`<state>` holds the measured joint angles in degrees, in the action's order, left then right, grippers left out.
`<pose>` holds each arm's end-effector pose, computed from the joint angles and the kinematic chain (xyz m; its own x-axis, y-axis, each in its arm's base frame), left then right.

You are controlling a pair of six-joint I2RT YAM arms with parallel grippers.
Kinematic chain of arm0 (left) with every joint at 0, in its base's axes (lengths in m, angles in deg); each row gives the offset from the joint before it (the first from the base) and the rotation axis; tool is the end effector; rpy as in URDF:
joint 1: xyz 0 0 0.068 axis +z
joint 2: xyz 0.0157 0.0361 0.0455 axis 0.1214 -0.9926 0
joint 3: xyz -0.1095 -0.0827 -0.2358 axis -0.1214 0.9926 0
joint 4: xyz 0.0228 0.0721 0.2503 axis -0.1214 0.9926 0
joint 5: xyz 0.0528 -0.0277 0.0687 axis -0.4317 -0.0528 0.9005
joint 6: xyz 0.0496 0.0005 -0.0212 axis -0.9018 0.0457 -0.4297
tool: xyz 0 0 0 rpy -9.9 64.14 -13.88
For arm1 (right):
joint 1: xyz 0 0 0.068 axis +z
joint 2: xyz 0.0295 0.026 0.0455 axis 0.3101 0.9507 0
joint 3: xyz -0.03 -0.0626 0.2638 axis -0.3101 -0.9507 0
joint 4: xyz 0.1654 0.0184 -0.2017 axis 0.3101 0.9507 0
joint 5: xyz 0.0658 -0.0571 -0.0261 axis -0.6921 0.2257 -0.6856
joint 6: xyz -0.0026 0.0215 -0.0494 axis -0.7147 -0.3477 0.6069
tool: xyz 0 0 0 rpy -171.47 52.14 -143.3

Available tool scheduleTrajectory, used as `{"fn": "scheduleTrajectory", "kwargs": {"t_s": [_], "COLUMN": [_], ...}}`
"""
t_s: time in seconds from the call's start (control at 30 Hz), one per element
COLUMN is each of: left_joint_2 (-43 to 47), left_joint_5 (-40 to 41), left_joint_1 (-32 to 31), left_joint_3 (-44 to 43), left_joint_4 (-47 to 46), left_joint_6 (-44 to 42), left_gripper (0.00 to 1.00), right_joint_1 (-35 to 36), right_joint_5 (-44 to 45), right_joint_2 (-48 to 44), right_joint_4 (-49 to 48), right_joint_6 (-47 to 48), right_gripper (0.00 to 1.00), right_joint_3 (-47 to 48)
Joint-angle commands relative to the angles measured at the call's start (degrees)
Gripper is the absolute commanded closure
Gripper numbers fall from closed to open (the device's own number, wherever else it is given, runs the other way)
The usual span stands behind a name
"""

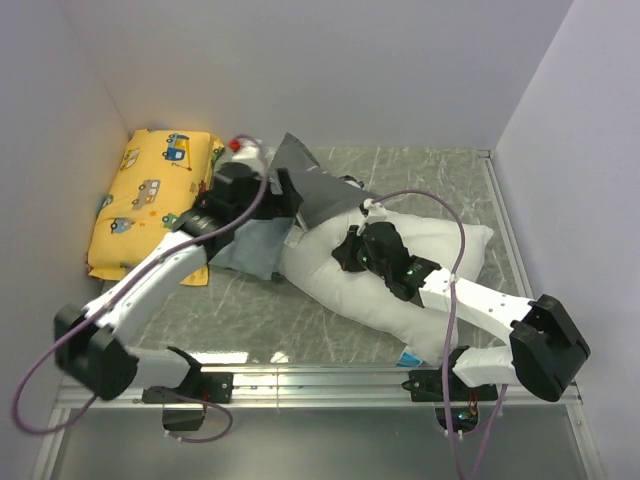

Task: Remove the pillowcase from the pillow

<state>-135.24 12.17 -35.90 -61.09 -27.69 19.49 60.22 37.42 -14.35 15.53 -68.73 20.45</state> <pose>0.2549 -0.1385 0.3640 -0.4800 -0.2796 -0.8315 0.2357 0.8719 -0.4292 0.2111 0.1878 0.2372 -0.6195 0.1478 -0.7710 -0.3513 0.8261 0.4406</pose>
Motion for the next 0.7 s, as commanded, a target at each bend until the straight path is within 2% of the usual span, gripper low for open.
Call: {"fn": "scheduleTrajectory", "kwargs": {"t_s": [0.0, 0.1, 0.13, 0.2, 0.3, 0.33, 0.37, 0.4, 0.53, 0.67], "left_joint_2": [-7.2, -14.0, -15.5, -18.3, -21.6, -22.6, -23.5, -25.3, -26.7, -28.3], "left_joint_5": [2.5, 4.6, 9.2, 12.5, 14.6, 14.5, 14.4, 14.6, 11.9, 10.7], "left_joint_1": [-4.1, -4.6, -4.5, -3.9, 0.1, 1.4, 4.4, 5.9, 15.1, 20.9], "left_joint_3": [-5.3, -10.9, -12.1, -15.7, -20.5, -21.9, -24.5, -25.8, -27.1, -25.3], "left_joint_4": [2.8, 4.0, 4.3, 4.3, 3.6, 4.2, 4.5, 5.0, 3.9, 2.9], "left_joint_6": [-5.2, -5.8, -5.4, -5.0, -3.8, -3.6, -3.3, -3.0, -0.8, 2.0], "left_gripper": [0.01, 0.01, 0.01, 0.09, 0.66, 0.88, 0.95, 1.0, 1.0, 1.0], "right_joint_1": [1.2, 1.4, 1.6, 1.7, 1.7, 1.7, 1.5, 1.6, 1.4, -0.9], "right_joint_5": [1.9, 2.6, 3.0, 3.4, 5.1, 5.8, 6.0, 6.3, 8.2, 8.2], "right_joint_2": [3.8, 4.3, 4.2, 3.4, 1.9, 1.6, 0.3, -0.4, -4.0, -6.5], "right_joint_4": [5.6, 6.2, 6.4, 6.8, 8.2, 8.6, 9.1, 9.3, 11.2, 12.9], "right_joint_6": [-1.2, -1.1, -1.1, -1.0, -0.9, -0.8, -0.8, -0.8, -0.7, -0.8], "right_gripper": [1.0, 1.0, 1.0, 1.0, 1.0, 1.0, 1.0, 1.0, 1.0, 1.0], "right_joint_3": [-2.6, -2.1, -2.2, -2.5, -3.0, -3.4, -3.6, -3.9, -5.5, -5.7]}}
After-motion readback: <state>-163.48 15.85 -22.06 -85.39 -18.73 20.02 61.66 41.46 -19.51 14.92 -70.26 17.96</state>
